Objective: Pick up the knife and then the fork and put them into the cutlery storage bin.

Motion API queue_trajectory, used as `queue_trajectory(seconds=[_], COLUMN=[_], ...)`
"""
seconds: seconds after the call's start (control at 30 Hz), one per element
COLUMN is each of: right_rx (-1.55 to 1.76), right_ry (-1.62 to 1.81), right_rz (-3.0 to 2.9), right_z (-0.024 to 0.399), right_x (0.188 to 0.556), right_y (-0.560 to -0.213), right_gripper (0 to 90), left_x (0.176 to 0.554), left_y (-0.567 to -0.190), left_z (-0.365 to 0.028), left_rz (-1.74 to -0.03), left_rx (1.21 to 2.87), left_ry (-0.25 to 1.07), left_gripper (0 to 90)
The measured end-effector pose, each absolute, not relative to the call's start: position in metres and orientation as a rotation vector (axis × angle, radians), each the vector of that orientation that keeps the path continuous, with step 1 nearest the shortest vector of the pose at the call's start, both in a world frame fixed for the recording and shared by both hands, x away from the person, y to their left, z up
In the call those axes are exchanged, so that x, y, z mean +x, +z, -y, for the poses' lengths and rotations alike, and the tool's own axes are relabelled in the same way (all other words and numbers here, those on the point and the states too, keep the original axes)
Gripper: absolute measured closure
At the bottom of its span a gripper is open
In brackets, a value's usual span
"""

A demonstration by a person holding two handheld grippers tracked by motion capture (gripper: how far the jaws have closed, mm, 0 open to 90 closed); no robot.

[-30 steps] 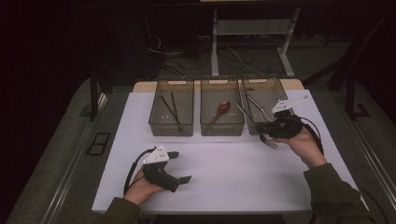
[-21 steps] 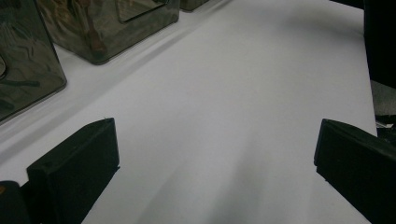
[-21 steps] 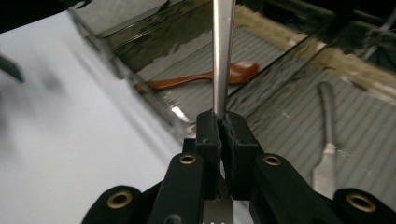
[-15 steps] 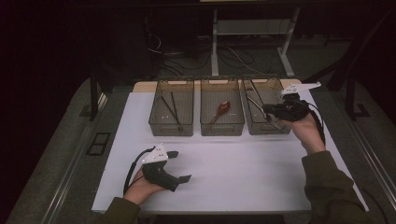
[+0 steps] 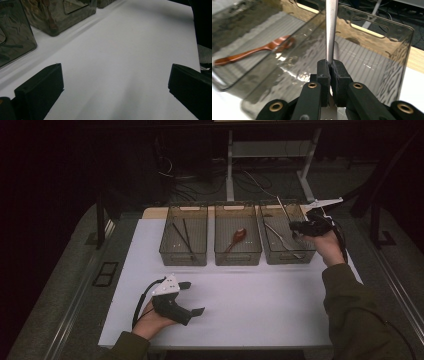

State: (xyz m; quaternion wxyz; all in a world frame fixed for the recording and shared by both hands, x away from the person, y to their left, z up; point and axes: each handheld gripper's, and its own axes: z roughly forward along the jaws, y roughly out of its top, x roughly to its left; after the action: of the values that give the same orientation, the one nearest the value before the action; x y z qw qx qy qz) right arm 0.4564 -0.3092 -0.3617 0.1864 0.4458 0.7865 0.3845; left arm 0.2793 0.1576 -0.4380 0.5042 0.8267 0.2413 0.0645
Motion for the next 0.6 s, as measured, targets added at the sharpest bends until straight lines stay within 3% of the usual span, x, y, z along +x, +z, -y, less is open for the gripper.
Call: queue_trajectory(seconds=[0.47,0.6], right_rx=[1.331,1.33], right_ry=[0.876,0.883], right_rz=[-2.314,-2.309], right_z=[0.316,0.317], right_x=[0.475,0.474], right_y=[-0.389,-0.389], right_gripper=[83.7,73.2], left_x=[0.279,0.279], left_y=[-0.438,-0.438], left_z=[-0.158,-0.158], left_rz=[-0.582,-0.582], left_rx=[1.993,1.992], left_ry=[0.155,0.156], left_gripper=[0.0,0.0])
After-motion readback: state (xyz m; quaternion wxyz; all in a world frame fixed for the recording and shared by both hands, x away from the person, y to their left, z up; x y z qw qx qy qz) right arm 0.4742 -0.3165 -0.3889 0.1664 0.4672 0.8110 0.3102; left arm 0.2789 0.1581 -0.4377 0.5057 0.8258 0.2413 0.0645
